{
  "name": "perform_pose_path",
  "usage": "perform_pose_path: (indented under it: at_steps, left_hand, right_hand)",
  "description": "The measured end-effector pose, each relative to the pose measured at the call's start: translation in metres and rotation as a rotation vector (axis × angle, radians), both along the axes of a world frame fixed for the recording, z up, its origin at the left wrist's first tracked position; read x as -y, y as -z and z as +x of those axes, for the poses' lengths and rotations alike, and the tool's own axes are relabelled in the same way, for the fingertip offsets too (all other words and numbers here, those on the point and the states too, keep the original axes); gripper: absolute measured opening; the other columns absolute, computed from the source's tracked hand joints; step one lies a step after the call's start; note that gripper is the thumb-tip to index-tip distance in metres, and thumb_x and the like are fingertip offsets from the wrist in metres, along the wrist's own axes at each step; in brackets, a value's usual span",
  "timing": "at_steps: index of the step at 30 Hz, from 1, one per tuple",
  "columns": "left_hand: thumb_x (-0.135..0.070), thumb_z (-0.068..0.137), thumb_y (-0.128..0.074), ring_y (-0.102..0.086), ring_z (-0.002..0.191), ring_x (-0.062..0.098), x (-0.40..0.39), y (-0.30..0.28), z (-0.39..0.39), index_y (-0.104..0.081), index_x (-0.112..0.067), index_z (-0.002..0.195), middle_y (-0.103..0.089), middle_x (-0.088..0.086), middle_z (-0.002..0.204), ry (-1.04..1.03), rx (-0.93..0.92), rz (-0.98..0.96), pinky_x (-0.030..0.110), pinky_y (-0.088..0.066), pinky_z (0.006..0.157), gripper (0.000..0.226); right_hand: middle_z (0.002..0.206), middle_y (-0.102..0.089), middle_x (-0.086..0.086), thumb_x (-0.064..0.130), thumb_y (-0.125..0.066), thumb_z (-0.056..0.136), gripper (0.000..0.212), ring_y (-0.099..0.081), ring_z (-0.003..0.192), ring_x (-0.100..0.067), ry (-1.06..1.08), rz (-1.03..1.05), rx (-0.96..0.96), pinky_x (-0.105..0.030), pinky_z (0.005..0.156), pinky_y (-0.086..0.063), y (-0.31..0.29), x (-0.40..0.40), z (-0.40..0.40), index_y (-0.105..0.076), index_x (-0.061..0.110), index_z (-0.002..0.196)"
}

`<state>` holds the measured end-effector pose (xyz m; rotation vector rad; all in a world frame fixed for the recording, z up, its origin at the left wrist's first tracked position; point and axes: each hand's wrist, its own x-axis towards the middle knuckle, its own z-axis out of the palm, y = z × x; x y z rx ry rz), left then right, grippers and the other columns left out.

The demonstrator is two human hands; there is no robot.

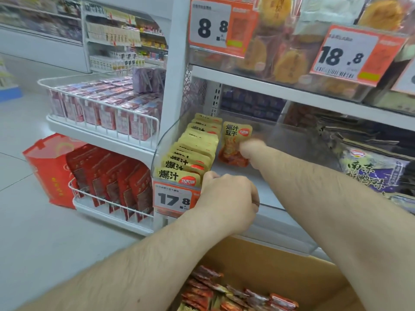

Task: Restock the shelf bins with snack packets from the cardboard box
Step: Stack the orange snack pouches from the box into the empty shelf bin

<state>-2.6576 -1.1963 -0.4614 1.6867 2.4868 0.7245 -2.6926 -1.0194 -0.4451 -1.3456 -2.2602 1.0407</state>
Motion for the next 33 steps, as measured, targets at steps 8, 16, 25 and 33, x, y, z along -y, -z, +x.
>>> perform_pose_path:
  at_steps: [8,16,25,33]
  left_hand:
    - [-0.030,0.096,-0.059,-0.052,0.114,0.012,-0.002,-0.002,0.000,-0.073,-0.034,0.102,-0.068,-0.016,0.109,0.001,-0.001,-0.033,0.039,-0.014,0.113,0.016]
    - [-0.031,0.096,-0.058,-0.053,0.114,0.012,0.000,-0.005,0.000,-0.073,-0.032,0.103,-0.067,-0.016,0.109,0.013,0.005,-0.059,0.041,-0.008,0.116,0.017]
    - [-0.030,0.097,-0.057,-0.053,0.115,0.012,-0.001,-0.004,0.000,-0.073,-0.033,0.105,-0.068,-0.016,0.110,0.009,0.003,-0.061,0.041,-0.007,0.116,0.018]
    - [-0.033,0.097,-0.056,-0.053,0.117,0.015,0.003,-0.007,-0.001,-0.072,-0.033,0.108,-0.069,-0.015,0.112,0.039,0.022,-0.045,0.045,-0.012,0.118,0.019]
  right_hand:
    - [0.137,-0.051,-0.015,0.019,-0.040,0.105,0.038,-0.051,0.125,-0.032,-0.039,0.196,0.236,-0.025,0.091,-0.045,0.004,-0.002,-0.009,-0.045,0.001,0.138]
    - [0.080,-0.055,-0.003,0.014,-0.048,0.095,0.008,-0.041,0.053,-0.013,0.021,0.365,0.325,-0.025,0.041,-0.027,0.013,-0.017,-0.023,-0.055,0.013,0.093]
    - [0.098,-0.061,-0.012,0.003,-0.043,0.099,0.013,-0.053,0.074,-0.020,-0.116,0.219,0.319,-0.022,0.048,-0.044,0.012,-0.022,-0.021,-0.053,0.008,0.093]
    - [0.113,-0.062,-0.019,0.015,-0.055,0.095,0.026,-0.059,0.095,-0.029,-0.102,0.098,0.187,-0.041,0.094,-0.054,0.002,-0.014,0.003,-0.061,0.000,0.115]
